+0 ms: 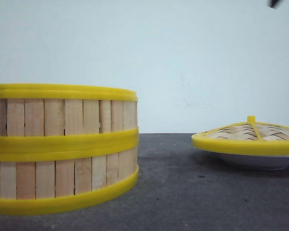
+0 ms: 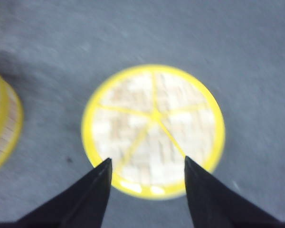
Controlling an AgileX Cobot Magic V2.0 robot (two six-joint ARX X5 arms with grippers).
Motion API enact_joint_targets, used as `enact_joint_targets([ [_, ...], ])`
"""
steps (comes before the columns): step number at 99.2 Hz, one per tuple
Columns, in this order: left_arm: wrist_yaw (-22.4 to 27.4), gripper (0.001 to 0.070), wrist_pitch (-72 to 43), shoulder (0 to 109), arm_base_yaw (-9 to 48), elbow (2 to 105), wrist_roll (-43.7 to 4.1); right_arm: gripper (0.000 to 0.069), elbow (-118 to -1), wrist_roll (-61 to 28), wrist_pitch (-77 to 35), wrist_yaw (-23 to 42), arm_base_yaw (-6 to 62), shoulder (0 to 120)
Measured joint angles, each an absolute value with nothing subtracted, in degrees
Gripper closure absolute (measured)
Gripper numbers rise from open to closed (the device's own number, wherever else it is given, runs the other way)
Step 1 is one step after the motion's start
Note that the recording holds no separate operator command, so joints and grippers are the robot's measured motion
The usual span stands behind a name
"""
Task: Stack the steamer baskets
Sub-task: 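Grasp the rim of the one-bun basket with the left gripper and lift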
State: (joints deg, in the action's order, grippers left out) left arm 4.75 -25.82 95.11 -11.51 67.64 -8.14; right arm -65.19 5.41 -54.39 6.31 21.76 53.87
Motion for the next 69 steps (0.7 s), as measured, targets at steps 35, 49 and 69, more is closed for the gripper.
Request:
enact_joint_targets([
  [35,4.3,0.0535,-25.8,103.4,-12.0,70.7,-8.1,0.0402,-61.3,7.8,-59.2,6.2,20.6,45.1],
  [49,4.3,0.0637,-24.7,103.5,-12.3,70.8,-8.3,0.0402,-61.3,8.8,-59.5,6.2,20.6,44.3],
  [69,4.5,0.0681,-24.2,103.5,-12.4,70.8,-8.1,0.0402,-61.3,9.4,-61.7,6.1,20.6,44.2],
])
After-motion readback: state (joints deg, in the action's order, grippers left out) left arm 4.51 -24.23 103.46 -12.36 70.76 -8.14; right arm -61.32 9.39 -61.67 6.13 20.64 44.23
